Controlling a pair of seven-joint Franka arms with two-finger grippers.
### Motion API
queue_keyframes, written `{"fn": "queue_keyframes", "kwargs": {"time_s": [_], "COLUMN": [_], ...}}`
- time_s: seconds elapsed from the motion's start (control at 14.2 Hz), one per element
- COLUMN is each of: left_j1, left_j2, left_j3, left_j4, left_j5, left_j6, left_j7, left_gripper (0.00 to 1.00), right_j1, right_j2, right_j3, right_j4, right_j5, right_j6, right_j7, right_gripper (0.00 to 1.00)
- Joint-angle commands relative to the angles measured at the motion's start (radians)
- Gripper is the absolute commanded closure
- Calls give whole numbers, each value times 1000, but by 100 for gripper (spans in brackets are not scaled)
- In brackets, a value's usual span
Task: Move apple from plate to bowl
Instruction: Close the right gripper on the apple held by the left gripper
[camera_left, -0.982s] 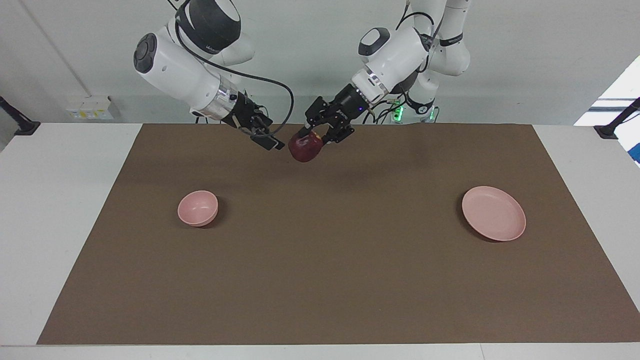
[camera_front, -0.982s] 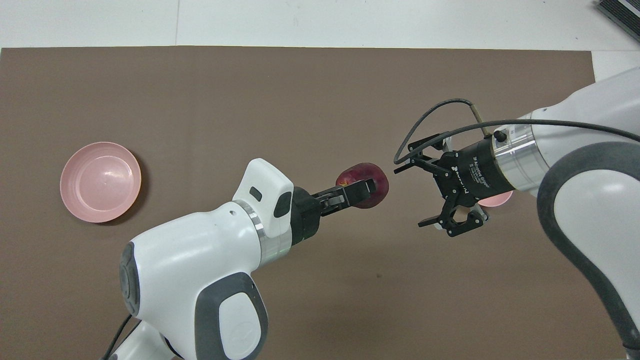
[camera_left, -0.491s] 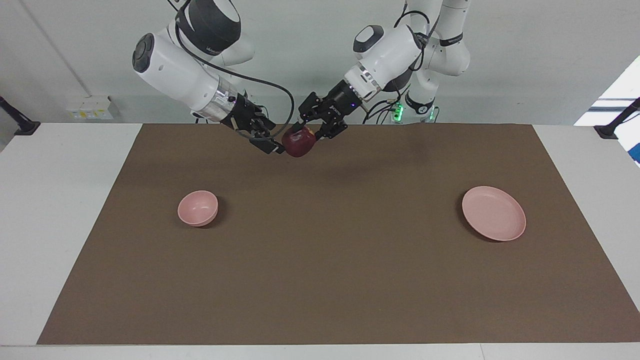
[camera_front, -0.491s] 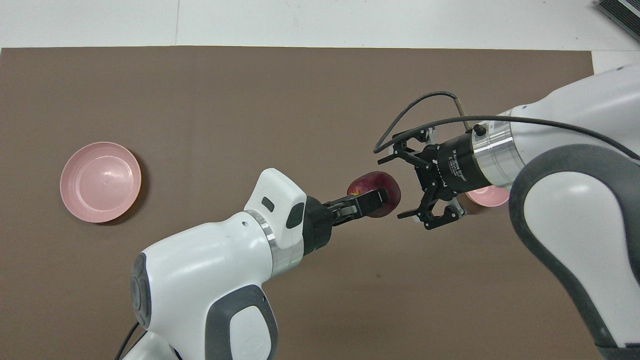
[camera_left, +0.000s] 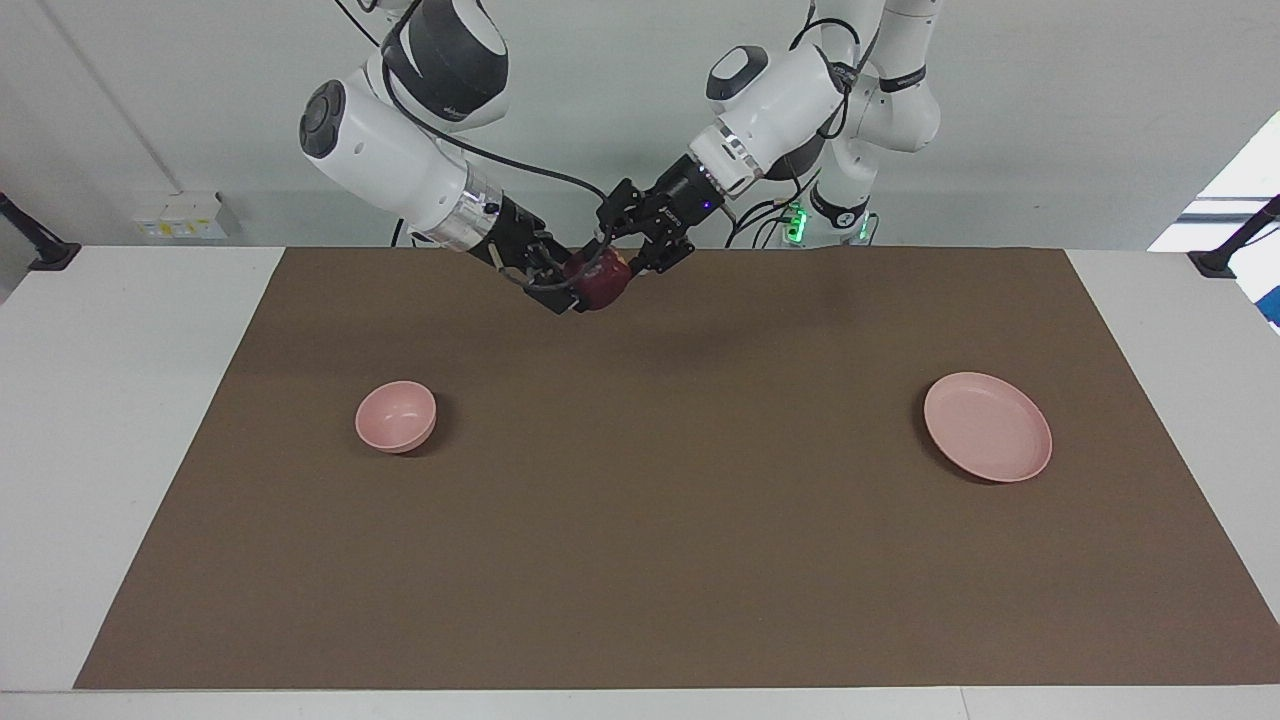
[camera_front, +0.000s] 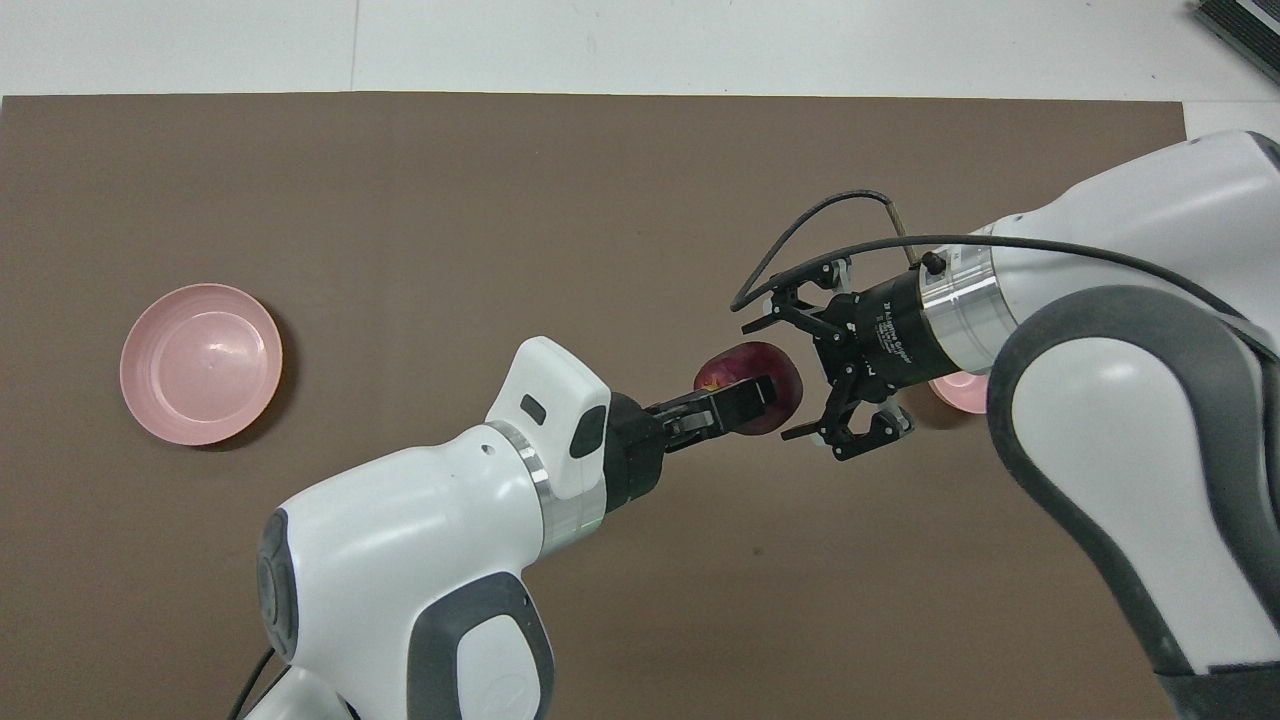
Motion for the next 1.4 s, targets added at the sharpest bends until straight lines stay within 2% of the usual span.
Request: {"fn": "queue_keyframes", "kwargs": {"time_s": [0.0, 0.21, 0.28, 0.42, 0.77, 0.84, 0.98, 1.05, 1.19, 1.33], "left_j1": [-14, -14, -14, -14, -13, -11, -10, -7, -2, 0], "left_j2": [-19, -19, -19, -19, -19, -19, -18, -18, -15, -15], "left_j3": [4, 4, 4, 4, 6, 6, 7, 7, 7, 9], "left_j4": [-10, -11, -11, -11, -11, -10, -7, -5, -3, -5], "left_j5": [-18, -18, -20, -20, -18, -18, -18, -18, -15, -14], "left_j6": [20, 20, 20, 18, 18, 18, 20, 23, 21, 11], "left_j7": [-9, -11, -11, -12, -14, -14, -12, -12, -8, -6], "left_gripper": [100, 100, 100, 100, 100, 81, 27, 19, 10, 6], "right_j1": [17, 17, 17, 17, 9, 9, 9, 9, 8, 6], "right_j2": [-4, -4, -6, -4, -3, -3, -3, -3, -3, -1], "right_j3": [-2, -2, -2, -2, -2, -2, -2, -2, -2, -2], "right_j4": [-8, -8, -8, -6, -3, -3, -1, -1, 0, 0], "right_j5": [25, 24, 24, 27, 30, 30, 30, 30, 30, 30], "right_j6": [22, 22, 22, 22, 7, 4, 3, 3, 2, 2], "right_j7": [26, 25, 25, 29, 32, 31, 31, 29, 28, 22], "right_gripper": [0, 0, 12, 100, 100, 100, 100, 100, 100, 100]}}
